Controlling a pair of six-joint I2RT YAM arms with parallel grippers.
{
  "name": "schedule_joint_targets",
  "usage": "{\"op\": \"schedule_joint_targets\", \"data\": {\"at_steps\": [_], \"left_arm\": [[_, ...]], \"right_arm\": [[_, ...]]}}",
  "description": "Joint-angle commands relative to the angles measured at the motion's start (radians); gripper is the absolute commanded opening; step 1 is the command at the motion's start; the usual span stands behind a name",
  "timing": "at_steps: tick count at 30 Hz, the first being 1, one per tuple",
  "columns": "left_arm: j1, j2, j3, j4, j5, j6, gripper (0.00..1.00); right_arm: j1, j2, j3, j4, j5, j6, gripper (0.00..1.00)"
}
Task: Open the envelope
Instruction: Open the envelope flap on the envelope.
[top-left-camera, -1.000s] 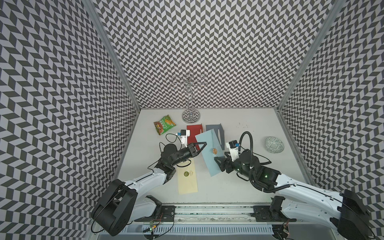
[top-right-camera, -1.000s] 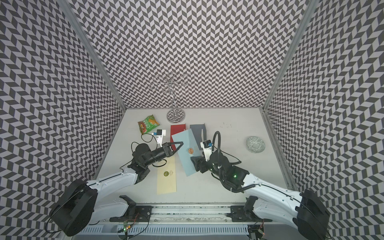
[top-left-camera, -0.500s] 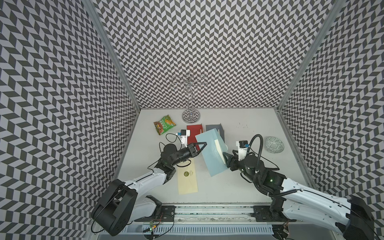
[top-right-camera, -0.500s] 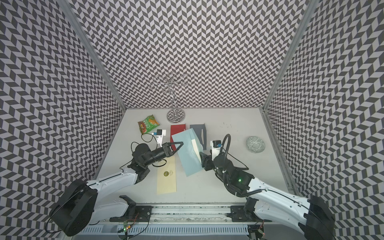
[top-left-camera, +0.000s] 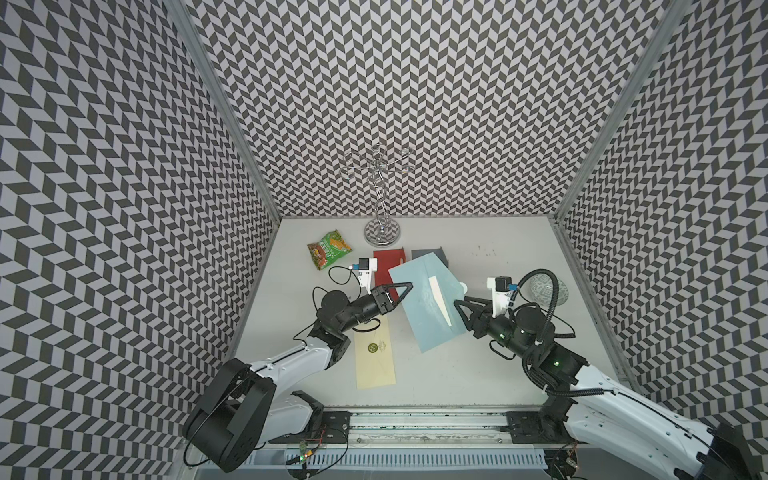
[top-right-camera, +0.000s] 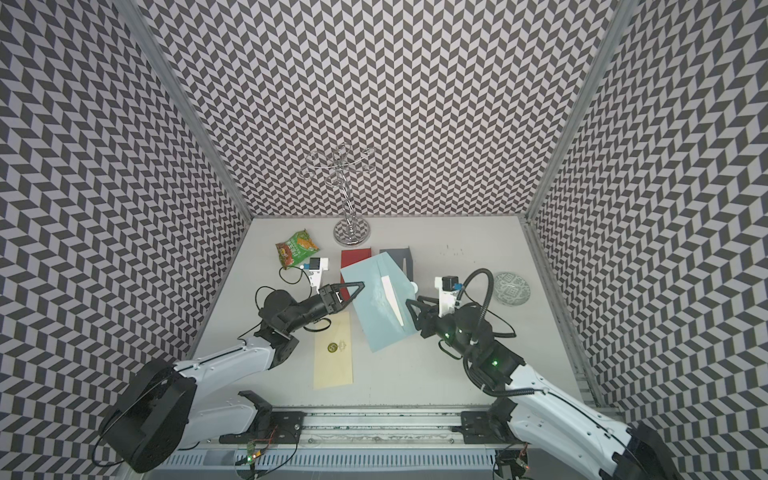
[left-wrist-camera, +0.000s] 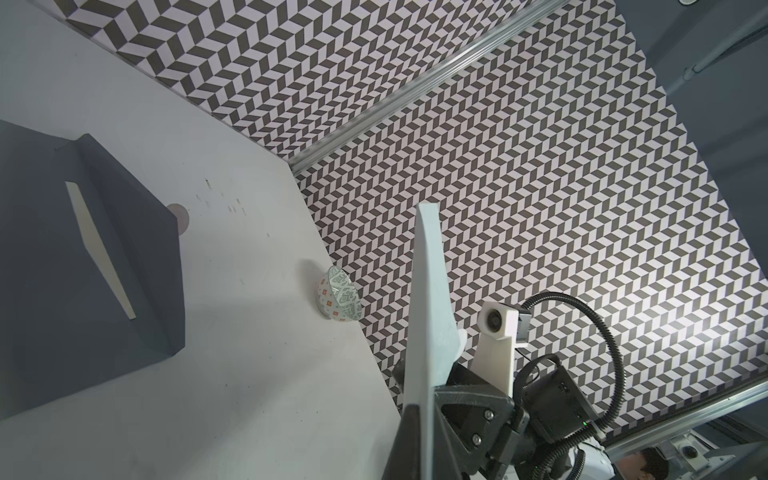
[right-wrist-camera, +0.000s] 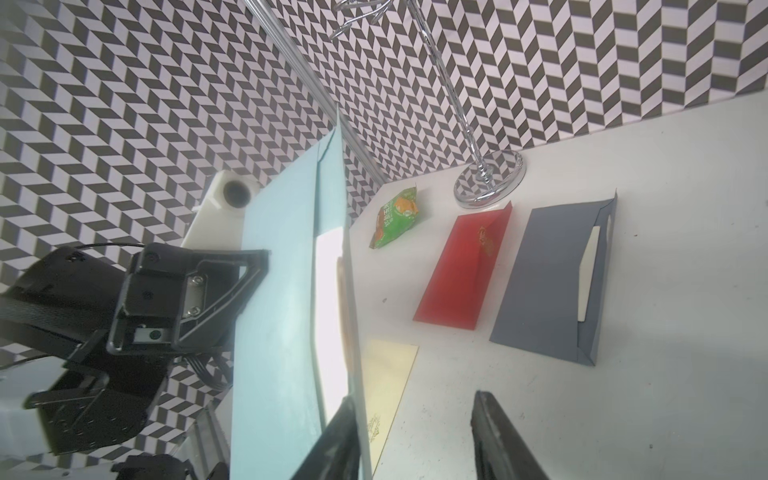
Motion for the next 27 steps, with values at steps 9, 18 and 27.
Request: {"op": "schedule_joint_targets", "data": {"at_steps": [9,18,27], "left_arm": [[0.008,-0.011,-0.021,0.105,0.037,-0.031,0.0],[0.008,-0.007,-0.021,0.108,0.038,-0.028,0.0],[0.009,0.012,-0.019,0.129,0.049,-0.035,0.0]], "right_arm": [[-0.059,0.002,-0.044,0.222,-0.276,0.114,0.35],[-0.1,0.01,-0.057,0.279,-0.37,0.154,0.26],[-0.102,0.073,-0.064,0.347,-0.418,0.192,0.25]]}}
